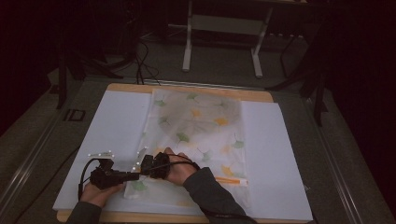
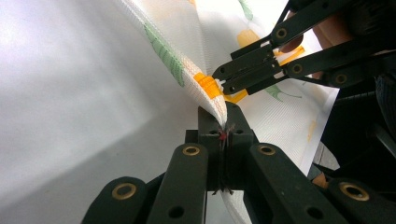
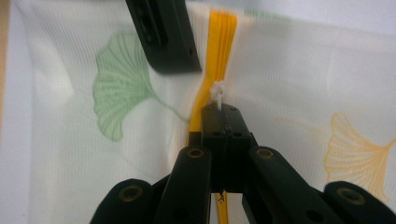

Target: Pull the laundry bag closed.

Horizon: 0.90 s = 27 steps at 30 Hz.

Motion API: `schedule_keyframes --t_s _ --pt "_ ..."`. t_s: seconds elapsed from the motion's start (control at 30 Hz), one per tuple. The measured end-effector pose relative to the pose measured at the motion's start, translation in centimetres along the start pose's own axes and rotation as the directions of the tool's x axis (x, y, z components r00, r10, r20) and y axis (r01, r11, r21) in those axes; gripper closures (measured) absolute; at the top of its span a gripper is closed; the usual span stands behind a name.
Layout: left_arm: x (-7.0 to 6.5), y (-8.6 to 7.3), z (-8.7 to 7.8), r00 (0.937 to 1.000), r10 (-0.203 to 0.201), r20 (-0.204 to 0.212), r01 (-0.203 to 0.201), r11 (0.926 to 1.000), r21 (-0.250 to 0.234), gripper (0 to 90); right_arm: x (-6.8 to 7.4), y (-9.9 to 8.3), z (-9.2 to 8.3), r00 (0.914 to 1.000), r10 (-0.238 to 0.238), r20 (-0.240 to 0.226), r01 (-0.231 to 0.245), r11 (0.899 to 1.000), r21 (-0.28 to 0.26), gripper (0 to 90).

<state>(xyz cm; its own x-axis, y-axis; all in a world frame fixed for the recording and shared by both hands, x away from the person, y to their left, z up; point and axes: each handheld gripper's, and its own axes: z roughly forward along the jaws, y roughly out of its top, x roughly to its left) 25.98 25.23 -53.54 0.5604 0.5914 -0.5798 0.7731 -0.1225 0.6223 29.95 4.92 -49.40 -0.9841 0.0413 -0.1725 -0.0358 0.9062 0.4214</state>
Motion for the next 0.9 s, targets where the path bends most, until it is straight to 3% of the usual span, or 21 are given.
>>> schedule_keyframes --t_s 0.9 --pt "0.1 0.0 -0.3 1.0 0.002 0.002 -0.002 1.0 -0.009 88.8 0.0 -2.3 -0.7 0.9996 0.001 0.027 -0.002 1.0 0.024 90.0"
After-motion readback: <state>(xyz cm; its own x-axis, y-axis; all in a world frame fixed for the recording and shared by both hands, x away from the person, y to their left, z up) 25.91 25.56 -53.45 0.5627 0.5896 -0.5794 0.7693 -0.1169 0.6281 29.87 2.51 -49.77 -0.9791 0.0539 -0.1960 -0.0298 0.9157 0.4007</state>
